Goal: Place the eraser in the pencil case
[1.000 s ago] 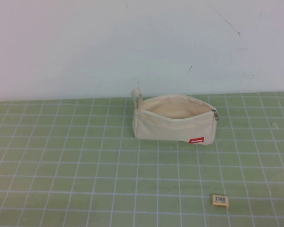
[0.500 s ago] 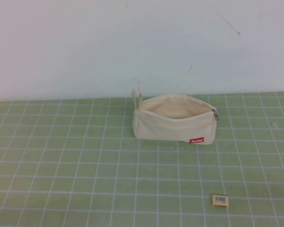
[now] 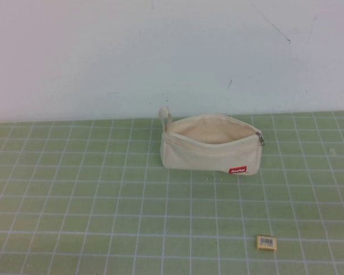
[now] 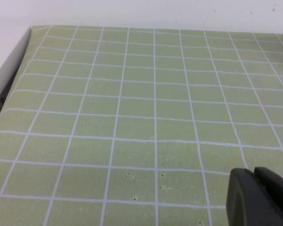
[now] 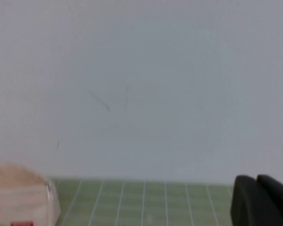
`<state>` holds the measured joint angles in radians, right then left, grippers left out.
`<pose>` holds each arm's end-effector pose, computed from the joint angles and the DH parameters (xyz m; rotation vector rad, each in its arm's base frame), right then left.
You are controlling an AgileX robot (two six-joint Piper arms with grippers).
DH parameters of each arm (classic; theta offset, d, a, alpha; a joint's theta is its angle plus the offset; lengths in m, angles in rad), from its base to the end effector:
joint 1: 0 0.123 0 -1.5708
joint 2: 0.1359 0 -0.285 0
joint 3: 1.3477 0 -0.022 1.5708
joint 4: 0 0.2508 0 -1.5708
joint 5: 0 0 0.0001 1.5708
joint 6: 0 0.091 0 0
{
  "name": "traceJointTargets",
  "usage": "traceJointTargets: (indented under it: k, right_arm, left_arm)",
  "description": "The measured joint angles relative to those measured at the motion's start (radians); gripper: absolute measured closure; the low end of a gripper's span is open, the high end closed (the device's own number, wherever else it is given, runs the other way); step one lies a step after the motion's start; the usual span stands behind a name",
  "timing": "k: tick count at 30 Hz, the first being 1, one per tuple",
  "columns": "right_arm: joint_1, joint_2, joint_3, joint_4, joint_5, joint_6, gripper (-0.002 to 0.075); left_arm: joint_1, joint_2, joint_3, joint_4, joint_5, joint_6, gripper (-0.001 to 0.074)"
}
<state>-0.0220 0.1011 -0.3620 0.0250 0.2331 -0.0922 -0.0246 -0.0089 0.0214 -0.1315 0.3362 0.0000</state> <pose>0.0416 -0.0004 0.3065 -0.0381 1.4556 -0.0692 0.0535 -0.0053 0.1764 -0.0607 1.8307 -0.1443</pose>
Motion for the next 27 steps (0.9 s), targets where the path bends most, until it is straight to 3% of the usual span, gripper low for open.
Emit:
traceJointTargets:
  k: [4,11,16,27]
  right_arm:
    - [0.0,0.193,-0.176,0.066,0.273,-0.148,0.0727]
    - [0.0,0.656,-0.414,0.403,0.676,-0.688,0.0727]
    - [0.034,0.872,-0.437,0.479,0.676,-0.884,0.0727]
    - [0.331,1.283,-0.507,0.437,0.58,-1.049,0.0725]
  left_arm:
    - [0.0,0.0,0.0,0.0,0.0,0.0,0.0736]
    - [0.0,0.0,0.0,0.0,0.0,0.0,0.0736]
    - [0.0,0.0,0.0,0.0,0.0,0.0,0.0736]
    - [0.0,0.0,0.0,-0.002,0.0,0.0,0.0736]
